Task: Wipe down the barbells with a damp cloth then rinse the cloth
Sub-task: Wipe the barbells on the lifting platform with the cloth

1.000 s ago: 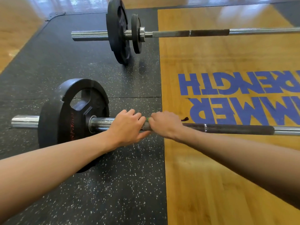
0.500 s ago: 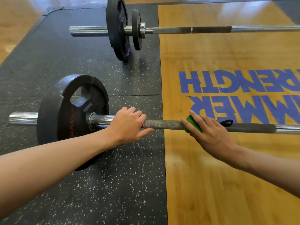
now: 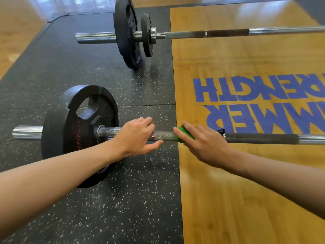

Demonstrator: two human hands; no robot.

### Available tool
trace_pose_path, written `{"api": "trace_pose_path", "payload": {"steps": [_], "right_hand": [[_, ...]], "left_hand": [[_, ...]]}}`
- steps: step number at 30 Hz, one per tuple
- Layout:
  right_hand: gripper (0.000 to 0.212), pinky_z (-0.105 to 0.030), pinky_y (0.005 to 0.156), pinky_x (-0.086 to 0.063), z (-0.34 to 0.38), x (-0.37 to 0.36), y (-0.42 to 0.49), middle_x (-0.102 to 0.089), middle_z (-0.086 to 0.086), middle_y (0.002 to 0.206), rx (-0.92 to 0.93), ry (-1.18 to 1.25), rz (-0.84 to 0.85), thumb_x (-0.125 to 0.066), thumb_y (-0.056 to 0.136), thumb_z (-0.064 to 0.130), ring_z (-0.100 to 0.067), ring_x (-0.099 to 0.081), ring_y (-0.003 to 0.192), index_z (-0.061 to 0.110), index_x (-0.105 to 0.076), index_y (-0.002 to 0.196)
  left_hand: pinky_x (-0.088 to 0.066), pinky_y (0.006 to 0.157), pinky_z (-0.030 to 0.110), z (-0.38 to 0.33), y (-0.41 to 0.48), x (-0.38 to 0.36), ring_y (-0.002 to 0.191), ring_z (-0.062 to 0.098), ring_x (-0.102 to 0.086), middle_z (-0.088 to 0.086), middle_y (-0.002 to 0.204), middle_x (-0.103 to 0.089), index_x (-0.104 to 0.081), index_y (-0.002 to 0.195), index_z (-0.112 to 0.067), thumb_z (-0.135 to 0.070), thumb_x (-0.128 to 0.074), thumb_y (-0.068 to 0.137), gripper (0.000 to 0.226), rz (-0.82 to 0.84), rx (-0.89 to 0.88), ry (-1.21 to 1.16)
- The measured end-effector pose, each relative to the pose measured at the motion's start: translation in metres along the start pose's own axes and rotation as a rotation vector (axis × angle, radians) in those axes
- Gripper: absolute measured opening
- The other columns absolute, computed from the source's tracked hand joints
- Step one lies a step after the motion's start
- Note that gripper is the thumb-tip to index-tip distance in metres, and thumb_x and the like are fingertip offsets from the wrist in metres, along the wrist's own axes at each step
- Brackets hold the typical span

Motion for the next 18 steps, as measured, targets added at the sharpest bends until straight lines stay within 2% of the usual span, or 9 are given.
{"api": "trace_pose_path", "payload": {"steps": [3,5,7,9,11,14,16,18], "right_hand": [[0.048,-0.042,0.068,-0.053,-0.003,0.004,-0.014,-0.057,-0.015,0.13,-0.106,0.028,0.037,-0.041,0.106,0.028,-0.032,-0.06,0.087,0.011,-0.042,0.151],[0.047,-0.042,0.063,-0.053,0.006,0.006,-0.001,-0.063,-0.009,0.113,-0.267,0.063,0.052,-0.035,0.107,0.033,-0.028,-0.06,0.08,0.011,-0.049,0.146],[0.031,-0.039,0.048,-0.048,0.021,0.008,0.029,-0.062,-0.003,0.087,-0.397,0.07,0.032,-0.047,0.103,0.029,-0.025,-0.056,0.062,0.011,-0.063,0.123],[0.016,-0.033,0.042,-0.041,0.043,0.004,0.065,-0.06,-0.002,0.078,-0.452,0.113,0.041,-0.055,0.1,0.027,-0.026,-0.057,0.055,0.014,-0.065,0.102],[0.023,-0.033,0.048,-0.04,0.068,-0.003,0.095,-0.066,-0.004,0.087,-0.492,0.165,0.093,-0.05,0.102,0.029,-0.028,-0.064,0.065,0.014,-0.064,0.111],[0.044,-0.037,0.06,-0.047,0.09,-0.011,0.11,-0.066,-0.006,0.101,-0.39,0.141,0.11,-0.054,0.097,0.027,-0.028,-0.066,0.079,0.007,-0.053,0.136],[0.05,-0.038,0.064,-0.05,0.08,-0.009,0.097,-0.065,-0.007,0.112,-0.267,0.142,0.095,-0.043,0.102,0.032,-0.028,-0.065,0.082,0.007,-0.047,0.144],[0.053,-0.04,0.065,-0.054,0.06,-0.004,0.072,-0.062,-0.009,0.123,-0.187,0.129,0.114,-0.029,0.104,0.037,-0.029,-0.065,0.085,0.008,-0.043,0.147]], "left_hand": [[-0.044,0.054,0.028,0.003,-0.006,0.003,0.062,0.015,-0.044,-0.001,0.079,-0.05,-0.051,0.078,-0.014,-0.066,-0.044,0.092,0.054,-0.003,0.057,-0.01],[-0.046,0.052,0.03,0.005,-0.009,0.004,0.061,0.015,-0.044,-0.001,0.077,-0.052,-0.054,0.083,-0.012,-0.067,-0.043,0.091,0.056,-0.021,0.086,-0.03],[-0.049,0.056,0.032,0.007,-0.012,0.005,0.062,0.017,-0.05,0.0,0.078,-0.055,-0.058,0.093,-0.01,-0.07,-0.042,0.09,0.063,-0.003,0.097,-0.037],[-0.052,0.064,0.035,0.012,-0.014,0.005,0.067,0.02,-0.056,0.002,0.082,-0.061,-0.059,0.107,-0.007,-0.077,-0.041,0.087,0.075,0.039,0.124,-0.027],[-0.053,0.07,0.037,0.016,-0.017,0.006,0.072,0.023,-0.06,0.003,0.087,-0.065,-0.058,0.113,-0.005,-0.08,-0.045,0.08,0.083,0.061,0.169,-0.031],[-0.051,0.072,0.036,0.014,-0.02,0.007,0.076,0.024,-0.063,0.001,0.092,-0.067,-0.057,0.111,-0.01,-0.075,-0.051,0.07,0.078,0.071,0.246,-0.089],[-0.052,0.071,0.035,0.012,-0.019,0.007,0.075,0.021,-0.063,0.0,0.09,-0.065,-0.056,0.107,-0.011,-0.08,-0.054,0.066,0.08,0.071,0.276,-0.098],[-0.051,0.077,0.036,0.011,-0.021,0.006,0.076,0.021,-0.063,0.0,0.087,-0.064,-0.056,0.104,-0.011,-0.089,-0.052,0.066,0.088,0.08,0.278,-0.058]]}}
Point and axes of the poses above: each hand's wrist, its own y-axis towards the middle knuckle, its own x-axis out of the back of the hand, z = x × y, the point moved 2 cm from there along y, towards the middle knuckle
